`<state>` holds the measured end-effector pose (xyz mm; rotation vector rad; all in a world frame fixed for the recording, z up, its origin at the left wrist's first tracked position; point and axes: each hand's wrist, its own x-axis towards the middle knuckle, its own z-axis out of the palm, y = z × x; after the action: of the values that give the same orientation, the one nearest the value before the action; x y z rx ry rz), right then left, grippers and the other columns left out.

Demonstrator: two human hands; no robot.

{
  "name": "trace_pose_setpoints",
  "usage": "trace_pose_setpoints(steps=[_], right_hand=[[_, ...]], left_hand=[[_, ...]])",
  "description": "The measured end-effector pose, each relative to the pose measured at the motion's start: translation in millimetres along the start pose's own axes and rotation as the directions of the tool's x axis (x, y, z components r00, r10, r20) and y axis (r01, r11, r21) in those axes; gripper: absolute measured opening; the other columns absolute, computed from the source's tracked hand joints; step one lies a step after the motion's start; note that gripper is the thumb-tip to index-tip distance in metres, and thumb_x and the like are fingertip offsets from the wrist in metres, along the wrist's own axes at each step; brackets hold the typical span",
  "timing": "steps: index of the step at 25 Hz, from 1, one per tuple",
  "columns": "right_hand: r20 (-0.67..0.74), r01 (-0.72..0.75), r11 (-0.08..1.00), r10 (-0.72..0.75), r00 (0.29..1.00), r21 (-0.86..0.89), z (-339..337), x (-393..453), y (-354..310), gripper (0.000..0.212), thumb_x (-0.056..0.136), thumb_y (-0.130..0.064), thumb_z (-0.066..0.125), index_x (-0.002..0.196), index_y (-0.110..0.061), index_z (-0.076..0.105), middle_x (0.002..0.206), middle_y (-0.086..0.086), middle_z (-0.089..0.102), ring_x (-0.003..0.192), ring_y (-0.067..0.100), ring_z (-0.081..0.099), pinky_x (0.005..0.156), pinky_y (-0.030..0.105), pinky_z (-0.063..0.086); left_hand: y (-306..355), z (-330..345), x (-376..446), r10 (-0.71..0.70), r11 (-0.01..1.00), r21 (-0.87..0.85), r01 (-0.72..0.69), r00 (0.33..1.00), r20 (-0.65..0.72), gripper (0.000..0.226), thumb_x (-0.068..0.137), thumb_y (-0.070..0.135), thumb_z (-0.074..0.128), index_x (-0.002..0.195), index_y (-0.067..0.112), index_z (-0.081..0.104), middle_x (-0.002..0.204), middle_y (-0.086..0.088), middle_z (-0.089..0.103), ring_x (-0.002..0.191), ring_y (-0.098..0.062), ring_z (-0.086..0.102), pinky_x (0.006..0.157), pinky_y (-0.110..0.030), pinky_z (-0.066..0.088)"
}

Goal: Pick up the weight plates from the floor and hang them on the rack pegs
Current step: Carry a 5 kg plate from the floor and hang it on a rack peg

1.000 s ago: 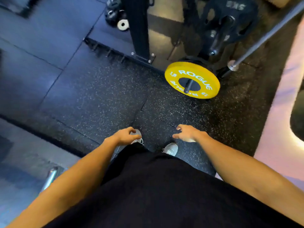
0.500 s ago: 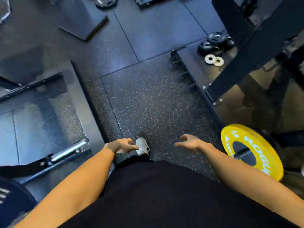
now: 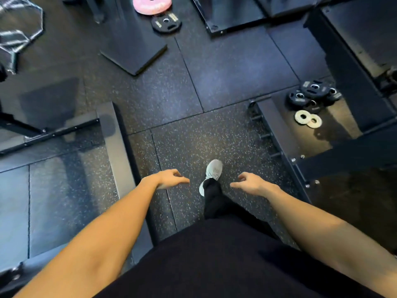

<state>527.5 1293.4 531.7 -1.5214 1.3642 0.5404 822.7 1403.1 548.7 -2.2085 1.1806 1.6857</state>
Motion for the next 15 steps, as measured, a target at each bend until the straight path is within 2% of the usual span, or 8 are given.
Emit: trace_pose_setpoints(steps=[2,4,8,11,15], right_hand=[[0.02,-0.002,1.0,0.002,1.0,-0.011,-32,45,-29,0.078,0.078,-0.057,0.064,0.139,-0.015,0.04,0.138,0.006,0.05,0.117,0.023,0.054,0.09,0.032,0.043],[0.019,0.003,1.0,-0.003,1.0,-0.018,-75,87,-63,0.078,0.08,-0.054,0.063,0.141,-0.012,0.038,0.141,0.009,0.047,0.122,0.025,0.051,0.097,0.035,0.043],[0.038,0.014,0.999,-0.012,0.999,-0.05,-165,151,-128,0.066,0.087,-0.044,0.061,0.139,-0.008,0.04,0.143,0.011,0.045,0.126,0.027,0.048,0.101,0.037,0.041],[0.027,0.023,0.998,-0.022,0.999,-0.059,-222,189,-173,0.058,0.089,-0.042,0.058,0.135,-0.012,0.044,0.139,0.009,0.049,0.122,0.025,0.05,0.1,0.036,0.041],[0.018,0.006,1.0,-0.006,1.0,-0.021,-277,244,-223,0.061,0.09,-0.039,0.058,0.141,-0.013,0.038,0.144,0.009,0.044,0.127,0.026,0.047,0.103,0.036,0.039]], left_hand=[[18,-45,34,0.01,1.0,0.006,-0.01,0.997,-0.07,0.067,0.078,0.067,0.061,0.128,0.023,0.055,0.134,-0.002,0.057,0.114,-0.021,0.055,0.095,-0.032,0.041],[40,-96,67,0.019,1.0,0.01,-0.017,0.99,-0.138,0.061,0.082,0.061,0.062,0.128,0.022,0.056,0.133,-0.004,0.058,0.115,-0.023,0.056,0.096,-0.033,0.042],[85,-193,116,-0.026,0.999,0.022,0.028,0.995,-0.099,0.057,0.085,0.054,0.063,0.13,0.02,0.055,0.135,-0.004,0.057,0.121,-0.022,0.054,0.092,-0.026,0.037],[104,-256,149,-0.031,0.999,-0.019,0.029,0.994,-0.101,0.054,0.084,0.053,0.064,0.127,0.021,0.057,0.132,-0.002,0.059,0.118,-0.021,0.056,0.093,-0.026,0.039],[118,-332,201,-0.052,0.998,-0.024,0.05,0.991,-0.126,0.052,0.082,0.054,0.066,0.123,0.023,0.06,0.13,0.0,0.061,0.117,-0.02,0.057,0.094,-0.026,0.041]])
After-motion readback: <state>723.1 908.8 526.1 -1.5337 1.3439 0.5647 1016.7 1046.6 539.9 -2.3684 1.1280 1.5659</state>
